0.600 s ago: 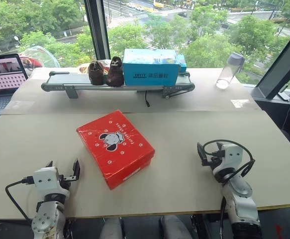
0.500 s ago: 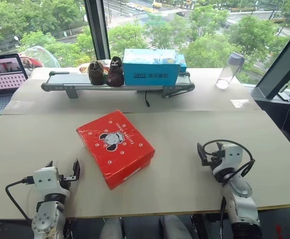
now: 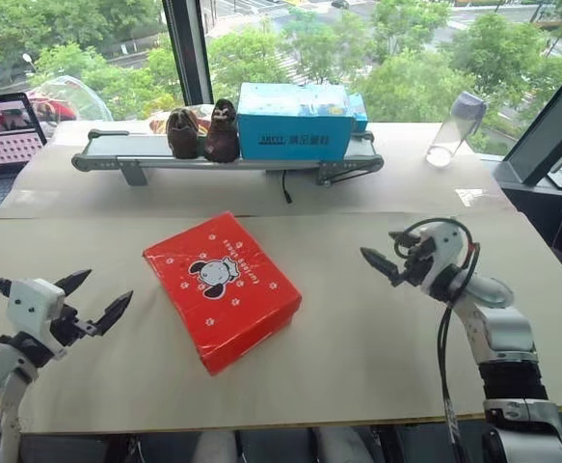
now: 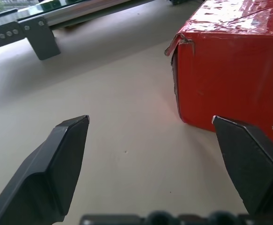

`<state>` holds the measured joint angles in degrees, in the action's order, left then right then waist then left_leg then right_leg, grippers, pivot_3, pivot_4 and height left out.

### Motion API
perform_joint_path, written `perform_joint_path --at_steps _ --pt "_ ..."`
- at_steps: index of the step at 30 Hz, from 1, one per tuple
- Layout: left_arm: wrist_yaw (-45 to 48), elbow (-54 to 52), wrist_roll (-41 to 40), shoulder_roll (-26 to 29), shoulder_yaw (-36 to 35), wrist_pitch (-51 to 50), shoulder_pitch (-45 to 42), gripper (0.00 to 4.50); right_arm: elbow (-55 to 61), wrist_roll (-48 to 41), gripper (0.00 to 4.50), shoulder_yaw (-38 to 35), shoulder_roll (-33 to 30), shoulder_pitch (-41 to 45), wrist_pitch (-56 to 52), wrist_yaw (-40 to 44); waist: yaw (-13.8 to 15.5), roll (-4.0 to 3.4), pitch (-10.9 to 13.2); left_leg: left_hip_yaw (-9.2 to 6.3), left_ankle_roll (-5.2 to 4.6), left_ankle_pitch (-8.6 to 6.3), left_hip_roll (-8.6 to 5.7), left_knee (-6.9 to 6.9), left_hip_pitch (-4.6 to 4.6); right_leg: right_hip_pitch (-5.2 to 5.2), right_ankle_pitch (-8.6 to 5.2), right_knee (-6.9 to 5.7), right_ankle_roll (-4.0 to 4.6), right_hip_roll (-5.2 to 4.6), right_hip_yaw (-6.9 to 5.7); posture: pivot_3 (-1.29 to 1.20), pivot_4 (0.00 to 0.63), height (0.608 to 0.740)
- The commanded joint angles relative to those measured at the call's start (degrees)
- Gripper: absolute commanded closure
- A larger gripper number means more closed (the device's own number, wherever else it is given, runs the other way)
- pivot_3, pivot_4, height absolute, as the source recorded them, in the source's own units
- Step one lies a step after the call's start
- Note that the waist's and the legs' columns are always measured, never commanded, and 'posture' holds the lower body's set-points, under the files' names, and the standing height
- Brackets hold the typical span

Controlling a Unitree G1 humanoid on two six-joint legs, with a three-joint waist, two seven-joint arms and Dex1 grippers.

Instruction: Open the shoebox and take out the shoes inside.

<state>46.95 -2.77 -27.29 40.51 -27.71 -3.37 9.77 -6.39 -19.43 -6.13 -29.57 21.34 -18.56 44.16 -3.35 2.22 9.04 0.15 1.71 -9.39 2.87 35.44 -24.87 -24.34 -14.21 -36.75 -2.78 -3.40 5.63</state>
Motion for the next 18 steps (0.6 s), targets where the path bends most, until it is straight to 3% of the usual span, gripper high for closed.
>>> perform_joint_path --at_steps 1,7,11,12,18 --pt "5.2 -2.8 -4.0 2.6 -1.4 -2.9 0.8 0.7 7.5 -3.5 0.75 0.4 -3.4 -0.7 -4.6 4.5 -0.1 0.01 0.0 0.0 0.0 0.0 0.0 -0.07 0.0 -0.02 -0.01 0.02 0.0 0.0 0.0 0.0 0.15 0.74" --pt "8.7 -2.7 -4.8 4.3 -1.4 -5.2 1.4 2.86 7.4 -2.1 2.85 1.6 -5.8 0.2 -5.2 6.6 -0.1 0.03 0.0 0.01 0.0 0.01 0.0 -0.12 0.2 0.08 -0.23 0.03 -0.23 0.0 -0.02 0.0 0.15 0.74" --pt "8.7 3.6 4.9 2.9 3.5 6.3 -0.3 4.39 6.4 -1.4 4.26 3.0 -5.4 1.7 -4.5 6.7 -0.1 0.03 0.0 0.01 -0.02 0.05 0.0 -0.12 0.34 0.09 -0.3 -0.02 0.1 0.0 -0.02 0.0 0.15 0.74" --pt "8.6 5.4 6.3 2.5 4.4 8.7 -1.1 4.5 5.7 -1.1 4.48 3.4 -5.2 2.1 -4.1 6.7 -0.1 0.03 0.0 0.01 -0.02 0.06 0.0 -0.12 0.41 0.14 -0.3 -0.03 0.18 0.0 -0.01 0.0 0.15 0.74" --pt "5.0 17.8 13.2 1.2 8.9 18.5 -12.6 4.5 1.5 1.0 4.48 3.6 -4.4 4.9 -1.4 5.0 0.5 0.16 0.1 0.01 -0.07 0.21 0.01 -0.11 0.46 0.18 -0.11 -0.07 0.2 0.03 -0.04 0.0 0.15 0.74"
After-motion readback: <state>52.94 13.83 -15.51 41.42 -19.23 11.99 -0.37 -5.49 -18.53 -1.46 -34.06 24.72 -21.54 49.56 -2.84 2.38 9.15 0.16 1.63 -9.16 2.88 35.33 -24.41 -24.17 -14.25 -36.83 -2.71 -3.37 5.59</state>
